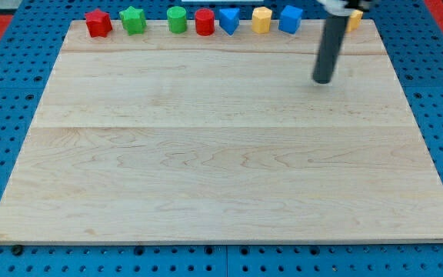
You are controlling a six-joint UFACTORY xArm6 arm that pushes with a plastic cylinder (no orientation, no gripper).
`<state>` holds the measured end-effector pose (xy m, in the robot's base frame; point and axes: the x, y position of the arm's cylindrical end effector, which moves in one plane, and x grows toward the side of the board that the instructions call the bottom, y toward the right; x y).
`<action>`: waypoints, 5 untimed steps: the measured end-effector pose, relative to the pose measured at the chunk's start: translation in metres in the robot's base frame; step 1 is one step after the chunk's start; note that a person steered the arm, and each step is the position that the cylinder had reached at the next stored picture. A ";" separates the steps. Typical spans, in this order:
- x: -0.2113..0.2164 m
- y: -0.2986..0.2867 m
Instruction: Place your arm to the center right of the board
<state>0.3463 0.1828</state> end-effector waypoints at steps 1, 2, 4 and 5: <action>0.000 0.043; 0.000 0.086; 0.000 0.103; 0.003 0.103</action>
<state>0.3493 0.2854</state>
